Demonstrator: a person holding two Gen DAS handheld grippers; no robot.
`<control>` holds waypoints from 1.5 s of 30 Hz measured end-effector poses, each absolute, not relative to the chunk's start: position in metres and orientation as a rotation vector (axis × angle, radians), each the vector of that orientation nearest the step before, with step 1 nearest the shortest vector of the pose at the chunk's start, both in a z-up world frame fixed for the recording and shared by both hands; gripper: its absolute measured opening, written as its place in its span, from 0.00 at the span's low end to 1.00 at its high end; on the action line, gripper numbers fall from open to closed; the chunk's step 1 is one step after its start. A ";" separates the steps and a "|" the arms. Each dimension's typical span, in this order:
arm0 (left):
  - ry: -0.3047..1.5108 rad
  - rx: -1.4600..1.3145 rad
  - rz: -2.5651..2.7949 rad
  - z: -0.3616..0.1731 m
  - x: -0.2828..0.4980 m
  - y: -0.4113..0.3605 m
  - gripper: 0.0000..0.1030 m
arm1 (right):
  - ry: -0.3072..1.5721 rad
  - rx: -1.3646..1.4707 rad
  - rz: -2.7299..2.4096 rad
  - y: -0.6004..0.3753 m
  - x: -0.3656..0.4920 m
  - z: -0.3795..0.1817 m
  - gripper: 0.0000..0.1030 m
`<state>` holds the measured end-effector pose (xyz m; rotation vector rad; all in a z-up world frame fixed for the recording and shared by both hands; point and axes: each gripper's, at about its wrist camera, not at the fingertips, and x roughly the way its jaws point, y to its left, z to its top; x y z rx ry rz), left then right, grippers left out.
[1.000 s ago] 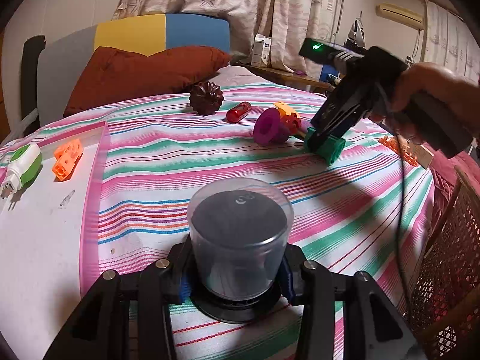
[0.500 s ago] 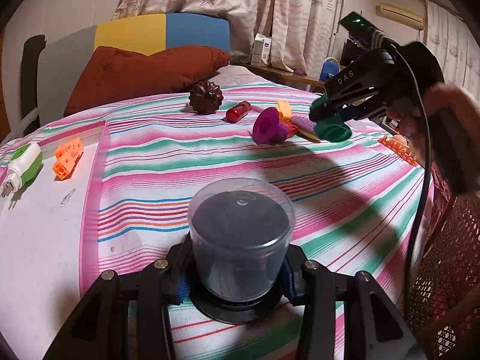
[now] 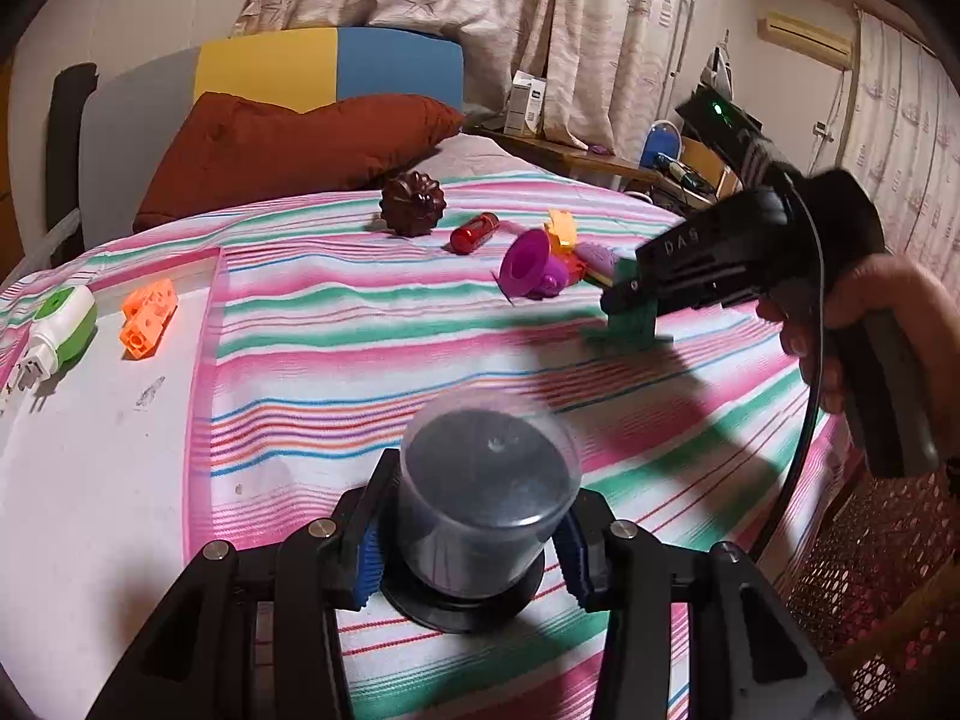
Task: Organize rigid objects
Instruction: 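Carry the cup toward the tray with left tool while right tool lifts the green toy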
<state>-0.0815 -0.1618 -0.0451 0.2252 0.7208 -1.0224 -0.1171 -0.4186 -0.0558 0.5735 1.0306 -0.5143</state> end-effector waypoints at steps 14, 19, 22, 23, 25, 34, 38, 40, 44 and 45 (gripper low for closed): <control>0.717 0.190 -1.018 -0.035 -0.078 -0.159 0.42 | 0.977 0.556 -0.526 -0.411 -0.120 -0.045 0.30; 0.707 0.146 -1.032 -0.022 -0.075 -0.156 0.42 | 0.982 0.552 -0.527 -0.412 -0.120 -0.046 0.30; 0.702 0.124 -1.027 -0.015 -0.070 -0.153 0.42 | 0.984 0.549 -0.528 -0.412 -0.119 -0.047 0.30; 0.708 0.107 -1.027 -0.013 -0.068 -0.151 0.42 | 0.983 0.549 -0.527 -0.412 -0.119 -0.047 0.30; 0.712 0.076 -1.022 -0.008 -0.062 -0.145 0.42 | 0.981 0.553 -0.528 -0.412 -0.120 -0.047 0.30; 0.694 -0.023 -0.920 0.019 -0.017 -0.099 0.42 | 0.960 0.567 -0.525 -0.413 -0.122 -0.044 0.30; 0.710 -0.037 -0.834 0.016 0.011 -0.073 0.42 | 0.917 0.556 -0.526 -0.411 -0.123 -0.036 0.30; 0.728 -0.036 -0.778 0.012 0.026 -0.061 0.42 | 0.892 0.544 -0.529 -0.410 -0.123 -0.031 0.30; 0.790 -0.050 -0.707 -0.001 0.052 -0.041 0.42 | 0.862 0.531 -0.527 -0.408 -0.123 -0.026 0.30; 0.809 -0.049 -0.689 -0.005 0.059 -0.038 0.42 | 0.866 0.530 -0.530 -0.408 -0.122 -0.026 0.30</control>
